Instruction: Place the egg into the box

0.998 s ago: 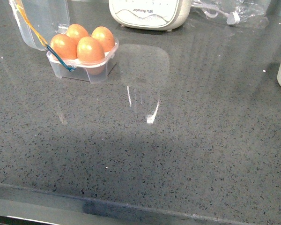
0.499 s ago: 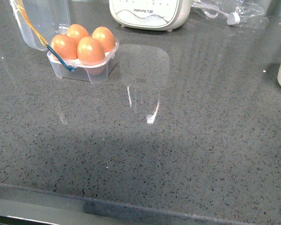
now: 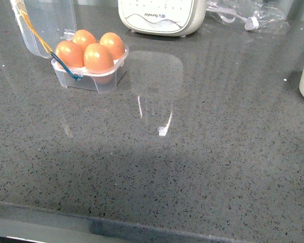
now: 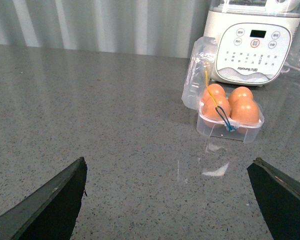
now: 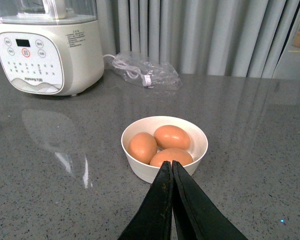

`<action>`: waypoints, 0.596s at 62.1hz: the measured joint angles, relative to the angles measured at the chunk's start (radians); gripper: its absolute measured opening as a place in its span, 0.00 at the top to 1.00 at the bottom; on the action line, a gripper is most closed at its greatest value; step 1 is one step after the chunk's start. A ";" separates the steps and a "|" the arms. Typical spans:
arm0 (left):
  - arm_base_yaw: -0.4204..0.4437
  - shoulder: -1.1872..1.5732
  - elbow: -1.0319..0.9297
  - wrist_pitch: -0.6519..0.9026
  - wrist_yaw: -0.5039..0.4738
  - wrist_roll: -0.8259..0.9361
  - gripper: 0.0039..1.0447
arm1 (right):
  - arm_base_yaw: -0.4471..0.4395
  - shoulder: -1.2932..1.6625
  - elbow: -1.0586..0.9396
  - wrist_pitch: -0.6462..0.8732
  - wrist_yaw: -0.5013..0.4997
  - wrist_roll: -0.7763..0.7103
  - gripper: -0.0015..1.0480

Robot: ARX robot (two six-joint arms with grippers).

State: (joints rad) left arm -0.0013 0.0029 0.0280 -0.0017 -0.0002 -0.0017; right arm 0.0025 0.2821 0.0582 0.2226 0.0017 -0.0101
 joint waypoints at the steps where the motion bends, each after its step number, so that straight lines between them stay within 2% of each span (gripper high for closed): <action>1: 0.000 0.000 0.000 0.000 0.000 0.000 0.06 | 0.000 -0.005 -0.002 -0.003 0.000 0.000 0.97; 26: 0.000 0.000 0.000 0.000 0.000 0.000 0.06 | 0.000 -0.102 -0.052 -0.040 0.000 0.000 0.97; 28: 0.000 0.000 0.000 0.000 0.000 0.000 0.06 | 0.000 -0.117 -0.052 -0.057 -0.001 0.000 0.97; 32: 0.000 0.000 0.000 0.000 0.000 0.000 0.06 | 0.000 -0.213 -0.052 -0.186 -0.002 0.000 0.97; 37: 0.000 0.000 0.000 0.000 0.000 0.000 0.06 | -0.001 -0.270 -0.052 -0.216 -0.002 0.000 0.97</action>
State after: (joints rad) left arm -0.0013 0.0029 0.0280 -0.0017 -0.0006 -0.0017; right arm 0.0013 0.0124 0.0063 0.0067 -0.0006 -0.0101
